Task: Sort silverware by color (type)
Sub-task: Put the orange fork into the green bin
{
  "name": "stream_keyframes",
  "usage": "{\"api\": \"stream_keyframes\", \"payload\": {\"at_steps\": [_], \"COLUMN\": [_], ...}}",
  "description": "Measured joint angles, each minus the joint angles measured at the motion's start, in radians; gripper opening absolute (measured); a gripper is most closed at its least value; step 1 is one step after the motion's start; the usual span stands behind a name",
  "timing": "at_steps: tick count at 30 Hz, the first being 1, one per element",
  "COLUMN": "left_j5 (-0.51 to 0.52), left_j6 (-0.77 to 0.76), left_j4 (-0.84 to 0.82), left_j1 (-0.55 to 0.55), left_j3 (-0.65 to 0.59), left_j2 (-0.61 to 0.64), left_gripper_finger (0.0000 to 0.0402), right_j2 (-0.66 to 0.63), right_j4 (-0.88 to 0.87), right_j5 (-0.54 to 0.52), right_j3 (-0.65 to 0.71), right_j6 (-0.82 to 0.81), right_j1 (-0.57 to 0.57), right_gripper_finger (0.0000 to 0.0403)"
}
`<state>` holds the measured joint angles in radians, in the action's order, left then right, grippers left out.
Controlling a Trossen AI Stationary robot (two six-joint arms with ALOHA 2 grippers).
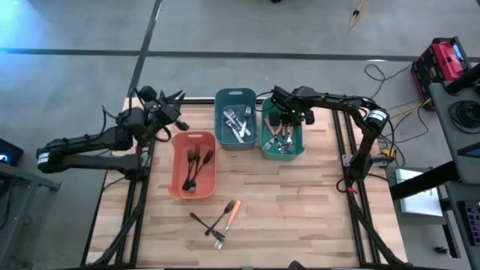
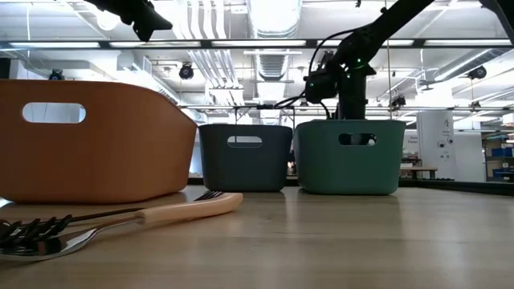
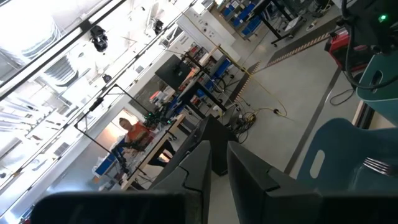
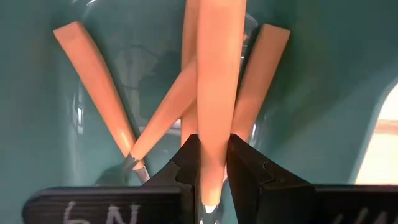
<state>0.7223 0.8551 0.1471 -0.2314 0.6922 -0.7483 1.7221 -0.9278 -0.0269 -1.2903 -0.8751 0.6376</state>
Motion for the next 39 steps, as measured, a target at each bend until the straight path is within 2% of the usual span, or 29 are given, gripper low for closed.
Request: {"api": "stream_keyframes", "payload": {"at_steps": [25, 39], "left_j5": [0.0, 0.0], "left_j6": [0.0, 0.0], "left_j4": [-0.008, -0.018], "left_j1": [0.0, 0.0], "left_j3": [0.0, -0.001], "left_j2": [0.0, 0.0], "left_gripper_finger": [0.0036, 0.0036], "right_j2": [0.002, 0.002], "right_j4": [0.007, 0.056], "right_j5": [-0.027, -0.027], "right_j3": [0.005, 0.056], "right_j6": [-0.042, -0.05], "right_j1": [-0.018, -0.018], "right_gripper_finger": [0.0042, 0.0044]}}
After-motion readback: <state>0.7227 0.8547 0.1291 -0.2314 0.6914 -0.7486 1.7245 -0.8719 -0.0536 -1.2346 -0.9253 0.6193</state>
